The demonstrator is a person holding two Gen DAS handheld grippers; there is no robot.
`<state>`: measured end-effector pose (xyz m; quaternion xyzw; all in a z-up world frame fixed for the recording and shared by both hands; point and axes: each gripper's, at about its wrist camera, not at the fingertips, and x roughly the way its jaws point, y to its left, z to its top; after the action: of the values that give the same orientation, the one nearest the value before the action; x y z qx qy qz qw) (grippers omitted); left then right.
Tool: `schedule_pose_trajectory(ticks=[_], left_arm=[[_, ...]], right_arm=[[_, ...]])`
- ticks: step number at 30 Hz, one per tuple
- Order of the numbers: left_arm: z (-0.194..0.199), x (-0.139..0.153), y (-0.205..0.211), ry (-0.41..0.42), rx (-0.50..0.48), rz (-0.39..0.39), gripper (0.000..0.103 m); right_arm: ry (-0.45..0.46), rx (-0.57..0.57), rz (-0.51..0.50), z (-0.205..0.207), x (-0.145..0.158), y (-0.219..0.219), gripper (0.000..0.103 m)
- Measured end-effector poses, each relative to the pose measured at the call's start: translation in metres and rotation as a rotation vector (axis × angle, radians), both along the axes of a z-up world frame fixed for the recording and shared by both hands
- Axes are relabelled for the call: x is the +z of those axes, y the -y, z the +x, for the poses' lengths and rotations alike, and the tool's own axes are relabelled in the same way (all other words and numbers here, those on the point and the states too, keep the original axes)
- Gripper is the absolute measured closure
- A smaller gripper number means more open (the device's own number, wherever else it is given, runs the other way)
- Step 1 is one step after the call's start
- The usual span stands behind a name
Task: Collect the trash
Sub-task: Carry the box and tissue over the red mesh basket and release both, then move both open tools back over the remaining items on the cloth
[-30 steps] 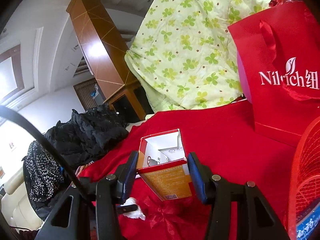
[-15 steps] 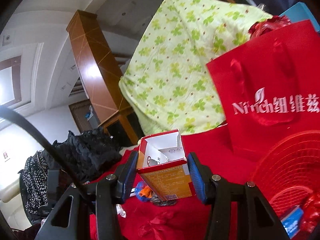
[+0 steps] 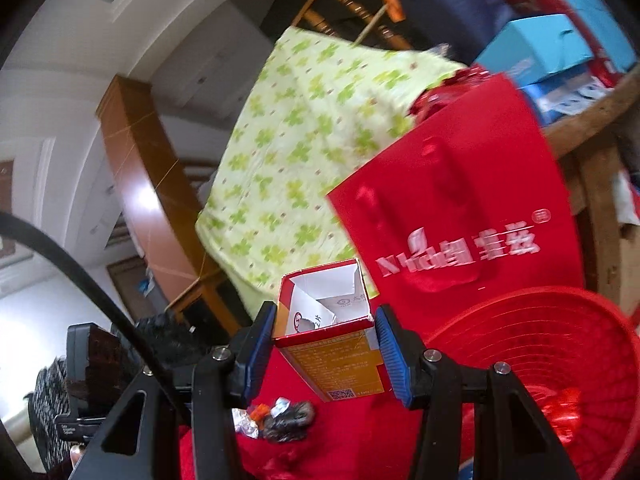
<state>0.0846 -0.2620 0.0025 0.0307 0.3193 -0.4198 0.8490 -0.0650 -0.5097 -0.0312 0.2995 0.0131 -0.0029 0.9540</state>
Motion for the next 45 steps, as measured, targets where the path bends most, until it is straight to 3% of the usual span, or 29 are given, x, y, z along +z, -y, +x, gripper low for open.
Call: schedule_pose_trajectory(ticks=[5,12,15,18,22,28,33,40,45], left_arm=[[-0.012,0.005,0.041,0.011,-0.074,-0.008,0.06],[-0.027,-0.009,0.096,0.011,-0.144,0.028,0.059],[-0.031,-0.023,0.114,0.023,-0.146,0.073,0.054],[-0.031,-0.039,0.123,0.006,-0.153,0.112,0.038],[-0.03,-0.045,0.119,0.019,-0.135,0.128,0.037],[-0.03,-0.038,0.087,0.058,-0.098,0.113,0.034],[-0.033,-0.037,0.038,0.115,-0.026,0.143,0.032],[-0.017,-0.049,-0.071,0.145,0.189,0.217,0.026],[-0.007,-0.059,-0.154,0.142,0.374,0.255,0.026]], right_arm=[[0.001,-0.078,0.046,-0.019,-0.005,0.026,0.05],[-0.084,-0.188,0.115,-0.034,-0.022,0.058,0.049],[-0.121,-0.209,0.134,-0.033,-0.025,0.066,0.048],[-0.153,-0.216,0.149,-0.032,-0.03,0.07,0.047],[-0.149,-0.219,0.151,-0.032,-0.029,0.067,0.036],[-0.105,-0.182,0.102,-0.024,-0.018,0.049,0.036],[-0.049,-0.136,-0.026,-0.013,-0.001,0.01,0.036],[0.056,0.006,-0.144,0.004,0.017,-0.05,0.036],[0.043,0.125,-0.212,0.029,0.019,-0.1,0.036]])
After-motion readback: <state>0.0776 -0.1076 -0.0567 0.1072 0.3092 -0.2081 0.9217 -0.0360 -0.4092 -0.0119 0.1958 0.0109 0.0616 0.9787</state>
